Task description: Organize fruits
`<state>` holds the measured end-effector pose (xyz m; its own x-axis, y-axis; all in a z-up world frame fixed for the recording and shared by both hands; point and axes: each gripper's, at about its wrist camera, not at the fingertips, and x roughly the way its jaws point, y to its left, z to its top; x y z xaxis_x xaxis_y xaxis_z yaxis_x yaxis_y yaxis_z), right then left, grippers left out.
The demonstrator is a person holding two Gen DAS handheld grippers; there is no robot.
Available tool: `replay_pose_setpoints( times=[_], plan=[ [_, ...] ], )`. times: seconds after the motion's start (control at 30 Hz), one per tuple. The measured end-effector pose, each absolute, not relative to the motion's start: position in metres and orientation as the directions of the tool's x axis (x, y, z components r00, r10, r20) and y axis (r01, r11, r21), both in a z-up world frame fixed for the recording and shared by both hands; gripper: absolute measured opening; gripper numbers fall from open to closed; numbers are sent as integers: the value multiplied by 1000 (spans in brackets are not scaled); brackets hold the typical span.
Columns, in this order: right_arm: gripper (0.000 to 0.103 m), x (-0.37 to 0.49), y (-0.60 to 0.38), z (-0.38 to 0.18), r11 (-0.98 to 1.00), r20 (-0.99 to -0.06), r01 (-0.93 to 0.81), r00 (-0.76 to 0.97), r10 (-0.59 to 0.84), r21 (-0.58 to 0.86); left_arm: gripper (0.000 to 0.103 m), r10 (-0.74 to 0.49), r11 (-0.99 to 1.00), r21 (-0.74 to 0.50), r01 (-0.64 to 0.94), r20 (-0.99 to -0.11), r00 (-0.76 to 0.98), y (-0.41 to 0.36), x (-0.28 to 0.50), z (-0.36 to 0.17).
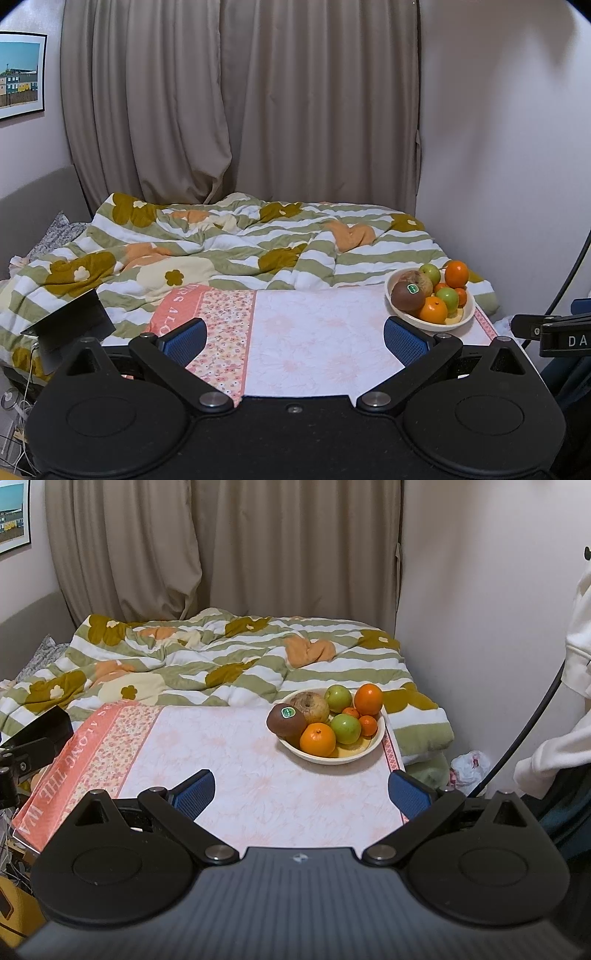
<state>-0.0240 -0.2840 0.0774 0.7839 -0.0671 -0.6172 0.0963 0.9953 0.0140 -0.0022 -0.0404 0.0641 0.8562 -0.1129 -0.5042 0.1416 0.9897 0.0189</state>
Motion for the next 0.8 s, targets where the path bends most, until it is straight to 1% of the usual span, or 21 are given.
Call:
replay_pose_setpoints(
  times=[0.8],
  plan=[
    [103, -20, -280, 69, 995, -632, 101, 772, -67, 18, 103, -98, 991, 25, 129, -505, 857, -38, 1, 64]
  ],
)
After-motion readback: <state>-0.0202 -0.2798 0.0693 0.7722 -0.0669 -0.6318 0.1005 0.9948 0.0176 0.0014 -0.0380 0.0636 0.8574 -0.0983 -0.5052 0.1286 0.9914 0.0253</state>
